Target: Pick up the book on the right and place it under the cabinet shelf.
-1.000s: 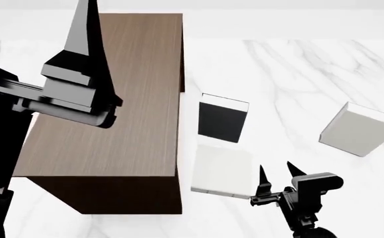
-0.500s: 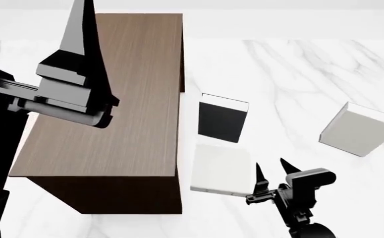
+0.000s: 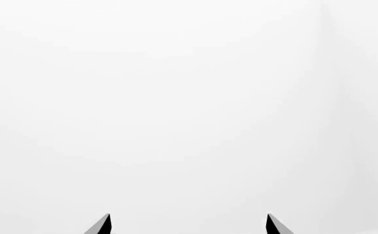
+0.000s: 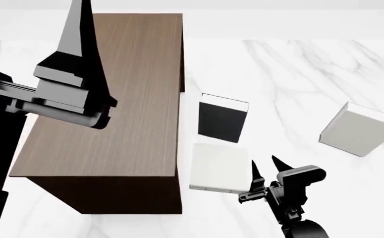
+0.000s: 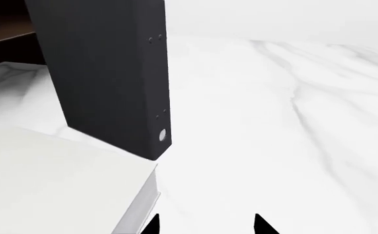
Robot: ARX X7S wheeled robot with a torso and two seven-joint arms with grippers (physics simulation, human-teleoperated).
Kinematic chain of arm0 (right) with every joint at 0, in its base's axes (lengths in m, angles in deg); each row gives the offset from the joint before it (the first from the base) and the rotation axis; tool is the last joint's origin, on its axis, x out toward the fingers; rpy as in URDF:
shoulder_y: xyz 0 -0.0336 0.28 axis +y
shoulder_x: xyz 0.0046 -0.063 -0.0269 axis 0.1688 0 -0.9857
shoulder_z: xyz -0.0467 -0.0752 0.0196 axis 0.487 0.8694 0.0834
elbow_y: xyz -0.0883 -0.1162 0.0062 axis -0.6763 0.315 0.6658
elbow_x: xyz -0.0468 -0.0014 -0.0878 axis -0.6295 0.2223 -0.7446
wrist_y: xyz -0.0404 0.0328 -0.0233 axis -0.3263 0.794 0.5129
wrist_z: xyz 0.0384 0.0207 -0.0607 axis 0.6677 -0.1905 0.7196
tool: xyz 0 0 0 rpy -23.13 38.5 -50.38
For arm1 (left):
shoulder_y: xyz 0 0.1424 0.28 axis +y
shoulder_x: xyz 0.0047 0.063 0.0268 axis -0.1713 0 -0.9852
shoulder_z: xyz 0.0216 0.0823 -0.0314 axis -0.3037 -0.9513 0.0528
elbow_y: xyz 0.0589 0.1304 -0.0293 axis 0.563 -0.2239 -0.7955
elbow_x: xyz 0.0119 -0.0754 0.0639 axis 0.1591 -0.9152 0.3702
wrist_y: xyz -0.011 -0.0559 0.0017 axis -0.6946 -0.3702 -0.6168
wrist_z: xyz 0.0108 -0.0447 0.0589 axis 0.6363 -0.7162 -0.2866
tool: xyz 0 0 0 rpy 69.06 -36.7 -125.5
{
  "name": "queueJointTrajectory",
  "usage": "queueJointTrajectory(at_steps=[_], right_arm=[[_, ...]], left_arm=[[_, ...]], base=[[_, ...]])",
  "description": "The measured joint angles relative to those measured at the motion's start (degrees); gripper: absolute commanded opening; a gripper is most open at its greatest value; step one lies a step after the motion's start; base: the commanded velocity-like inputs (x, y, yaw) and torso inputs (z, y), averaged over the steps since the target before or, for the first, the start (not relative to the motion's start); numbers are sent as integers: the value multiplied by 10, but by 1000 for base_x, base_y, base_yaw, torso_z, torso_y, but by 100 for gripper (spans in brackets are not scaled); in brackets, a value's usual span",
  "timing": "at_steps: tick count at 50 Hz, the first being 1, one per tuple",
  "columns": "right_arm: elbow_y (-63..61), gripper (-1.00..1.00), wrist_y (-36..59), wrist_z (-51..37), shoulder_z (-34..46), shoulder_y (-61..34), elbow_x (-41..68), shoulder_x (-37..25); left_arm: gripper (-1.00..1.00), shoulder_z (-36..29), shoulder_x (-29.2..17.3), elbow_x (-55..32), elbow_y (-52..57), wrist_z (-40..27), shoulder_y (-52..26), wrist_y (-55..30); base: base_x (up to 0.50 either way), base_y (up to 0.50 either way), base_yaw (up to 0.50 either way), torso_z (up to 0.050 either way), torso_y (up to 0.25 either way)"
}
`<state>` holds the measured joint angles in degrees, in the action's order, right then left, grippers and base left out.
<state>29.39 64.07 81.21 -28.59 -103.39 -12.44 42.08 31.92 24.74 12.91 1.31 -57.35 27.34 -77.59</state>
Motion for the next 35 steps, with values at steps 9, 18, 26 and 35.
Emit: queueJointTrajectory(at_steps=[9, 18, 26, 35], right_arm=[[1, 100, 0, -1, 6, -3, -5, 6], [-10, 100, 11, -9, 16, -3, -9, 8], [-29, 100, 29, -25, 24, -1, -11, 8], [-53, 100, 51, -49, 33, 3, -20, 4]], left_arm=[[100, -5, -4, 4, -1, 1, 2, 8], [100, -9, -8, 9, -3, 2, 5, 16], [100, -13, -10, 9, -5, 0, 1, 20], [100, -18, -11, 10, -7, 0, -1, 24]], base=[[8, 4, 13, -4, -10], [6, 4, 13, -5, -10], [6, 5, 12, -3, -10], [3, 4, 11, -4, -9]])
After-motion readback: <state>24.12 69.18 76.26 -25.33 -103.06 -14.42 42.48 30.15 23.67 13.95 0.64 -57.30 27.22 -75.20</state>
